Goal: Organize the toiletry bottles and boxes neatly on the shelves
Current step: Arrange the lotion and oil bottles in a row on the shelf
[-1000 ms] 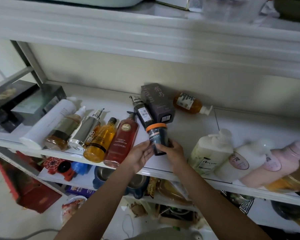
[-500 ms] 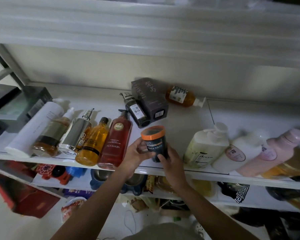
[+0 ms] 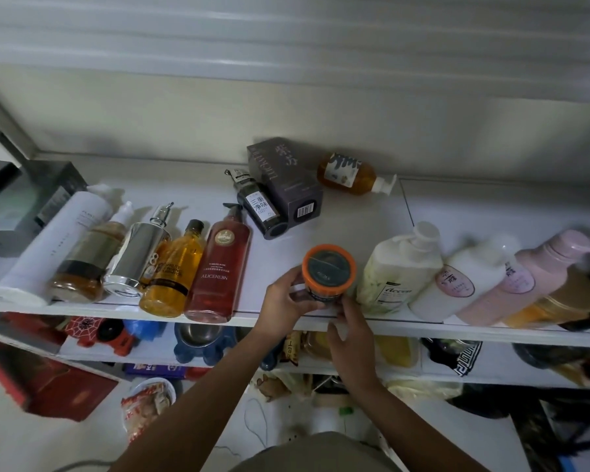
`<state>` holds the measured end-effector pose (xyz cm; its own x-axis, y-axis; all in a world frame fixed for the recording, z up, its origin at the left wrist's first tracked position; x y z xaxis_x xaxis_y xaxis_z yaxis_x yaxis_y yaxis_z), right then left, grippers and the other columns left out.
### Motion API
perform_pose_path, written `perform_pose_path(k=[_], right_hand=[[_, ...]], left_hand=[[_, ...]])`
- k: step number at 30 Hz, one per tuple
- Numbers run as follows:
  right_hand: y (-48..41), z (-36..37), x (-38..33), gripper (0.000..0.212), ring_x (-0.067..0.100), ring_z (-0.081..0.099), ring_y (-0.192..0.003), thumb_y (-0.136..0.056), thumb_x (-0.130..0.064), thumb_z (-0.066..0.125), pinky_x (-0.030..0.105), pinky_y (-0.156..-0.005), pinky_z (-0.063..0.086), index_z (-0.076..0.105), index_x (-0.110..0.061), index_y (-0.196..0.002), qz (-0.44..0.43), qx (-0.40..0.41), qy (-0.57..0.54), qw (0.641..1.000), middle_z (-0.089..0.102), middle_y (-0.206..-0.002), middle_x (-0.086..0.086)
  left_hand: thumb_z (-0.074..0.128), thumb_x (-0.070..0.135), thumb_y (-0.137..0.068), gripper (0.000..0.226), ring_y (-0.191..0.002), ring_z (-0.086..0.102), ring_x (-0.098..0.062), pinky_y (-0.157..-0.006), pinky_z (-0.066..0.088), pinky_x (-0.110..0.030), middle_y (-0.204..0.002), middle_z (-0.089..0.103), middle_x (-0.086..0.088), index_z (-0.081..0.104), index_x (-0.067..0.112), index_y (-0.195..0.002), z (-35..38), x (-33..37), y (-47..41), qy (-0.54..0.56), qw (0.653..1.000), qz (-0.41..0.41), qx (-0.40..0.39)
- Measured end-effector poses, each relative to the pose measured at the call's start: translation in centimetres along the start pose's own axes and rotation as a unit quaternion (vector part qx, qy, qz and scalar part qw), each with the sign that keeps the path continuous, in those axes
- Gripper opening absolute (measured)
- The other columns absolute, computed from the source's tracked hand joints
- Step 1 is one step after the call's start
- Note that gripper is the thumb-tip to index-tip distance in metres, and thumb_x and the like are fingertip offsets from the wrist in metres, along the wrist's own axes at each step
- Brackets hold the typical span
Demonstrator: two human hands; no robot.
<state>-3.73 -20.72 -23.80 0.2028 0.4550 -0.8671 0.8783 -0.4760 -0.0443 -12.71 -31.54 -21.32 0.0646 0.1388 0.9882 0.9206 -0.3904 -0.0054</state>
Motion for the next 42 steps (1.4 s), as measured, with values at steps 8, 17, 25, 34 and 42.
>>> perform_pose_path(k=[8, 17, 25, 34, 42], right_hand=[[0.3, -1.5, 0.0, 0.054, 0.014, 0.057, -0.112, -0.085, 0.001, 0.055, 0.034, -0.101, 0.045, 0.046, -0.013, -0.137, 0.018, -0.011, -0.024, 0.999, 0.06, -0.125, 0.004], [0.8, -2.0, -0.1, 0.054, 0.012, 0.054, -0.111, -0.086, -0.002, 0.058, 0.025, -0.097, 0.041, 0.046, -0.018, -0.137, 0.029, -0.033, -0.013, 0.999, 0.057, -0.122, -0.004], [0.8, -2.6, 0.2, 0.058, 0.01, 0.052, -0.114, -0.086, -0.001, 0.057, 0.024, -0.096, 0.04, 0.044, -0.019, -0.139, 0.046, -0.071, -0.019, 0.996, 0.057, -0.122, -0.006], [0.4, -3.1, 0.5, 0.06, 0.017, 0.053, -0.118, -0.085, 0.002, 0.058, 0.024, -0.091, 0.04, 0.043, -0.018, -0.14, 0.052, -0.09, -0.036, 0.994, 0.056, -0.126, 0.0], [2.8, -2.7, 0.3, 0.017, 0.021, 0.06, -0.092, -0.085, 0.002, 0.059, 0.02, -0.073, 0.044, 0.061, -0.009, -0.098, 0.093, 0.018, -0.134, 0.986, 0.063, -0.094, 0.004]], left_hand=[[0.085, 0.003, -0.062, 0.056, -0.091, 0.062, 0.005, -0.074, 0.052, -0.011, -0.096, 0.064, 0.015, 0.057, 0.021, -0.107, 1.0, 0.0, 0.0, -0.061, 0.998, -0.001, 0.011], [0.085, 0.009, -0.065, 0.052, -0.09, 0.058, 0.011, -0.076, 0.051, -0.008, -0.099, 0.065, 0.009, 0.06, 0.012, -0.11, 1.5, -0.3, 0.7, -0.093, 0.995, 0.008, 0.034], [0.086, 0.007, -0.062, 0.054, -0.091, 0.063, 0.001, -0.079, 0.054, -0.016, -0.096, 0.065, 0.01, 0.059, 0.016, -0.108, 2.1, -0.1, 1.3, -0.079, 0.996, 0.003, 0.052], [0.084, 0.022, -0.068, 0.06, -0.098, 0.057, 0.003, -0.081, 0.044, -0.002, -0.111, 0.063, 0.007, 0.056, 0.017, -0.121, 3.0, 0.4, 2.5, -0.133, 0.987, -0.014, 0.085], [0.058, 0.02, -0.092, 0.015, -0.1, 0.06, -0.008, -0.088, 0.052, -0.031, -0.104, 0.062, 0.006, 0.058, 0.025, -0.106, -1.2, 0.1, 7.8, -0.036, 0.961, -0.014, 0.273]])
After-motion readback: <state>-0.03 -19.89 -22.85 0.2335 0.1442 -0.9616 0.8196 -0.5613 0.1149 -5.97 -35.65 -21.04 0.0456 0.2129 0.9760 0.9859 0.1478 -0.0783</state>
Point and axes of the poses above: each hand's wrist, its own y-axis away from the middle knuckle, its own z-axis out of the palm, x = y × z, the point moved 1 cm from there along -y, towards the middle knuckle
